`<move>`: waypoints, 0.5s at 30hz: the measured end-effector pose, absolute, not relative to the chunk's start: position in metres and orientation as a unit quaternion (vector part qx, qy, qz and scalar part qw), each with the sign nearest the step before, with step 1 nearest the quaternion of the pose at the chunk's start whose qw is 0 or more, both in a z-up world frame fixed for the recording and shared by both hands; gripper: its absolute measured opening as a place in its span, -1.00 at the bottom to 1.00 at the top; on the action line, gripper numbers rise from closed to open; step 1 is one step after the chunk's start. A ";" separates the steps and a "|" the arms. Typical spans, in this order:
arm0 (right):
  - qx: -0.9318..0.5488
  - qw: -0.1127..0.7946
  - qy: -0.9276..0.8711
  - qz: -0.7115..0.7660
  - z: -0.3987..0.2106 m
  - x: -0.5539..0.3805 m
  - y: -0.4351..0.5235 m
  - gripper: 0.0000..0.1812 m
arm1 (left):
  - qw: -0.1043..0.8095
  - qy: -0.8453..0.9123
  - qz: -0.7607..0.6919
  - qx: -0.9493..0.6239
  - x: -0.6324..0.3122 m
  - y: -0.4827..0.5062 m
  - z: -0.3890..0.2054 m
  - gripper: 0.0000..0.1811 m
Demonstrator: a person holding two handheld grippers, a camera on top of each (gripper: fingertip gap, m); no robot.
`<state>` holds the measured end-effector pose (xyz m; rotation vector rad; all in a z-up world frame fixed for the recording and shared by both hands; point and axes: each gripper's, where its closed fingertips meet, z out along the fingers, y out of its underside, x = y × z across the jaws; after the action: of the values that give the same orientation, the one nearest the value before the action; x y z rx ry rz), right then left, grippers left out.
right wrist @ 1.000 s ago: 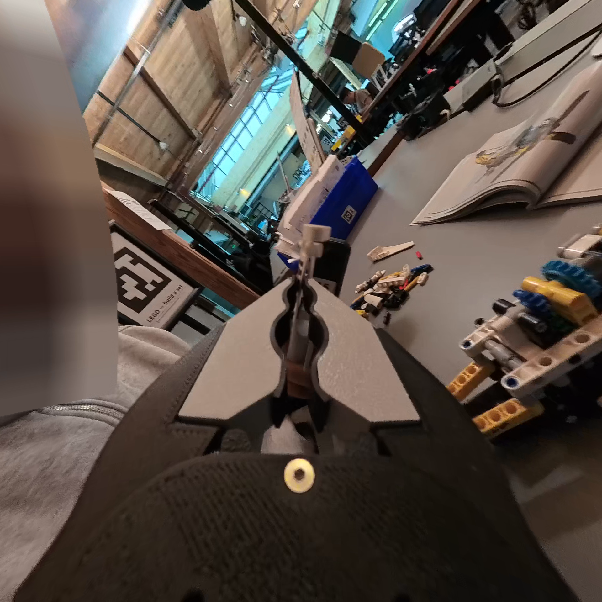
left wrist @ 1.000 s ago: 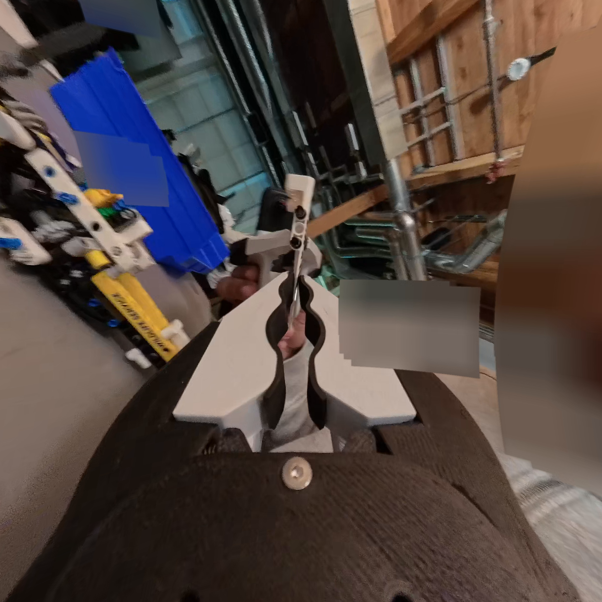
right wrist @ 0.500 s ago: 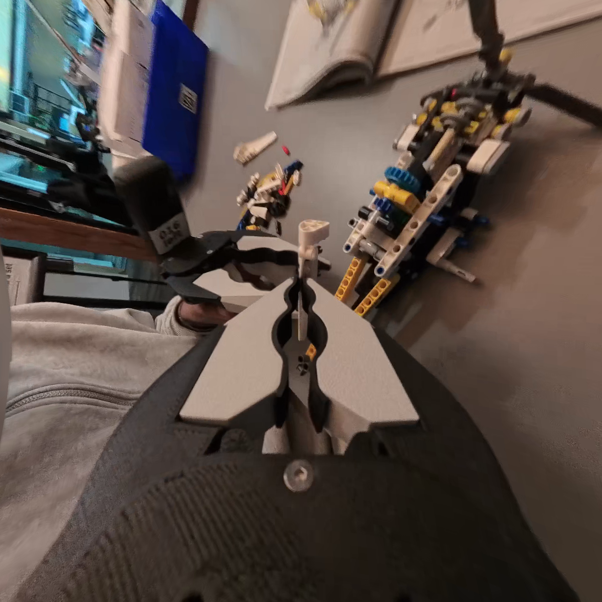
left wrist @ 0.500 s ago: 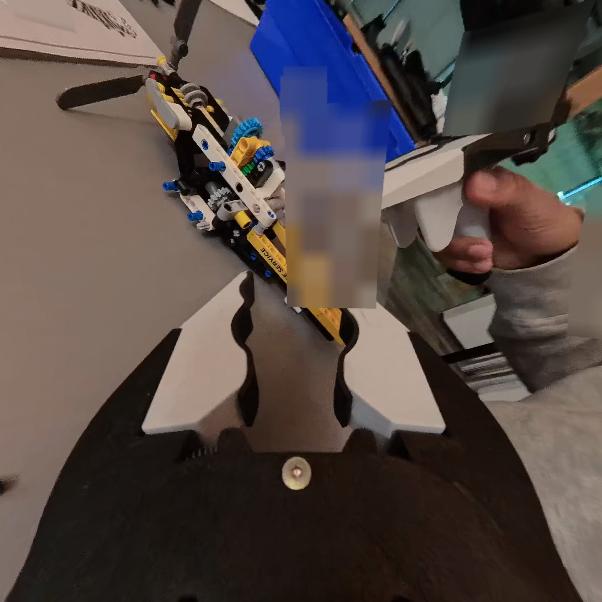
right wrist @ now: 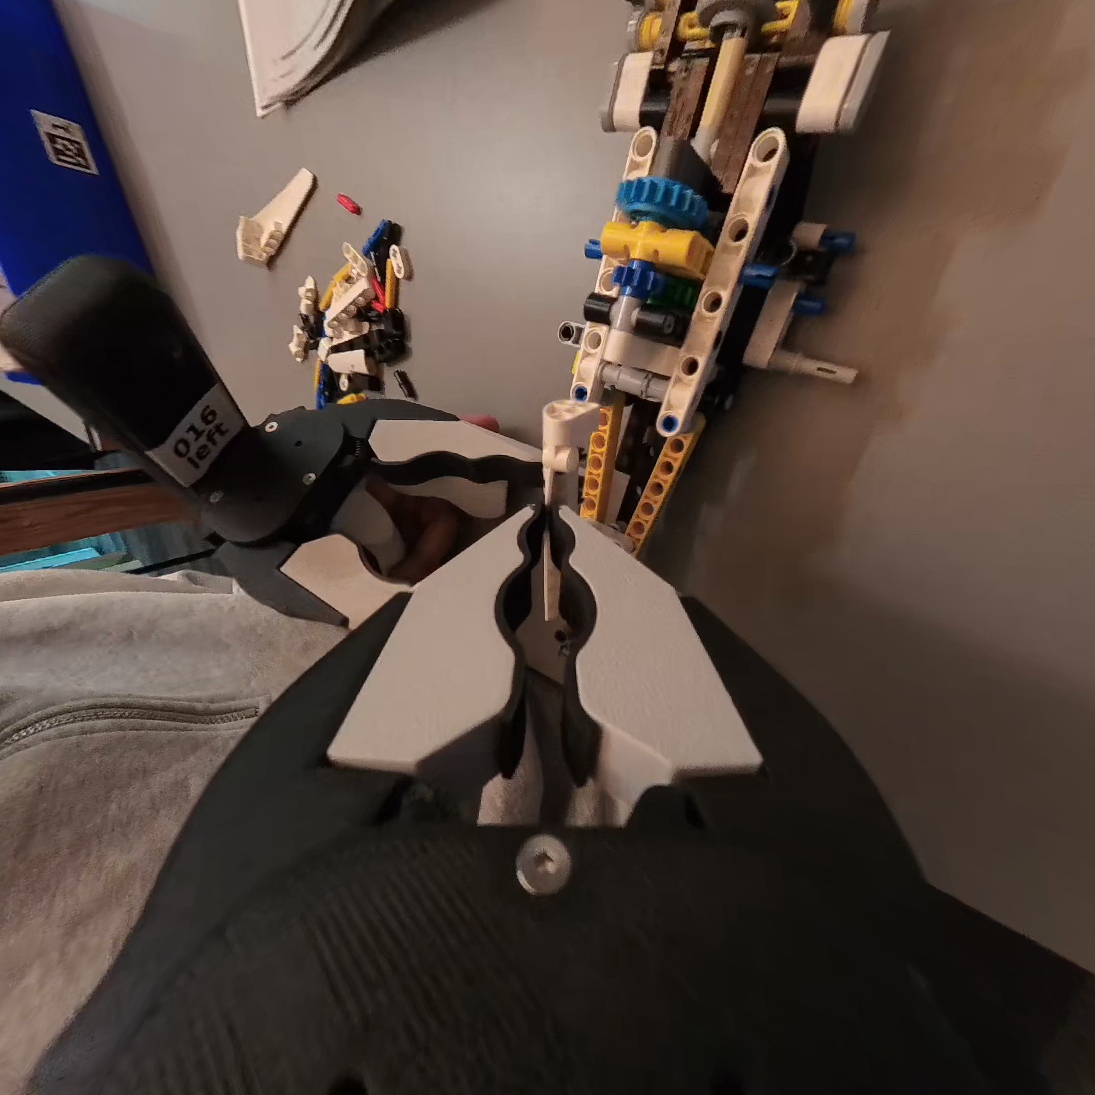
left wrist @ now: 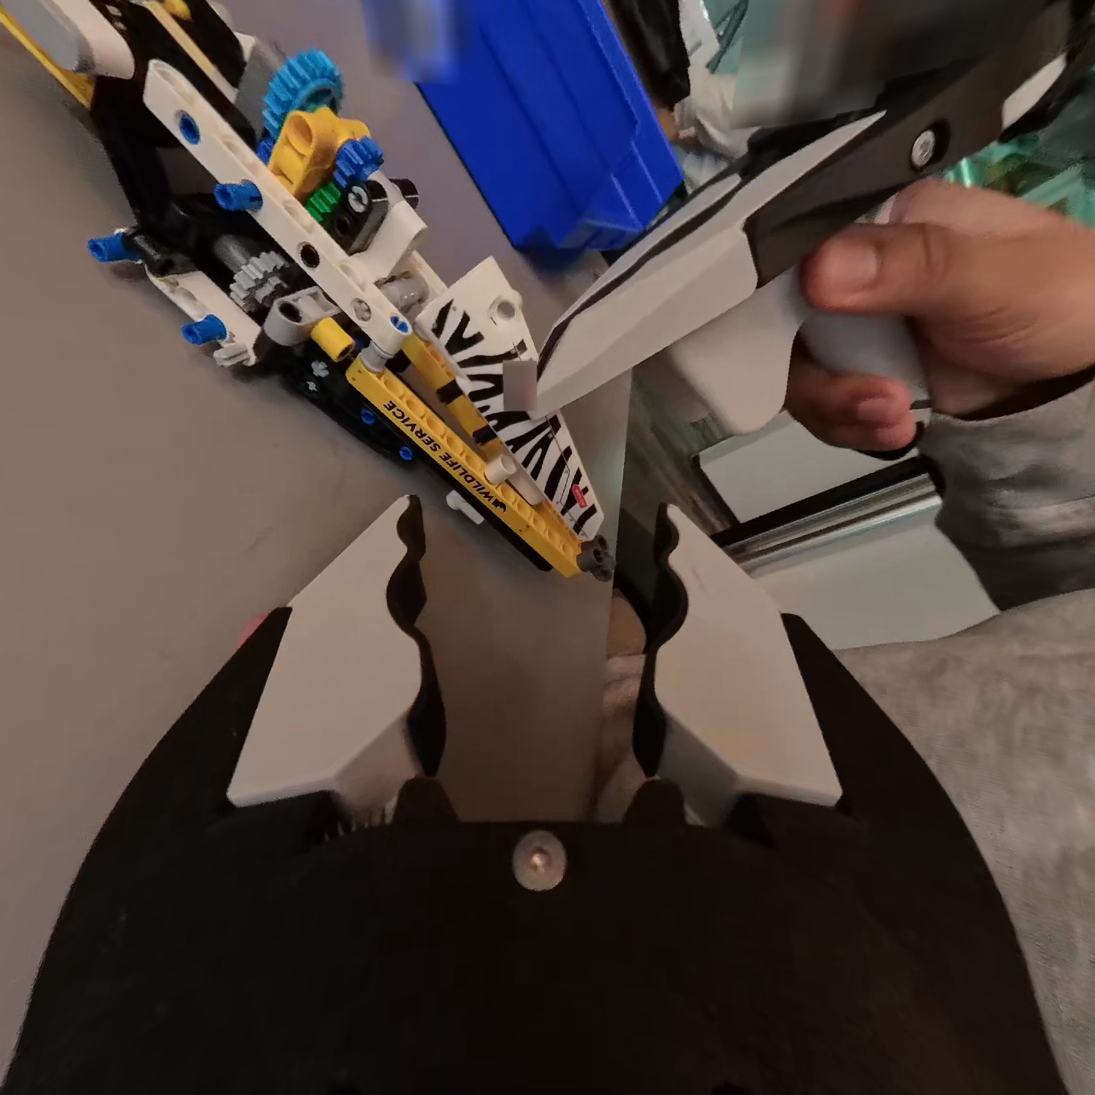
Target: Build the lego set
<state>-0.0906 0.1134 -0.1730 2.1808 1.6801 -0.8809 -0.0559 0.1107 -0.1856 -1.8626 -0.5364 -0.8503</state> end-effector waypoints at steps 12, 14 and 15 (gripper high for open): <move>0.750 0.142 0.604 -0.228 -0.178 -0.087 0.114 -1.00 | 0.508 -0.219 -0.381 -0.741 -0.056 0.116 -0.178 -0.21; 0.745 0.154 0.615 -0.209 -0.180 -0.084 0.114 -1.00 | 0.508 -0.220 -0.387 -0.737 -0.056 0.116 -0.177 -0.21; 0.742 0.163 0.618 -0.201 -0.181 -0.083 0.114 -1.00 | 0.508 -0.220 -0.388 -0.737 -0.056 0.117 -0.177 -0.22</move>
<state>-0.0830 0.1144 -0.1806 2.1166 1.7625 -0.5728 -0.0560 0.1165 -0.1766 -1.7763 -0.5309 -0.9355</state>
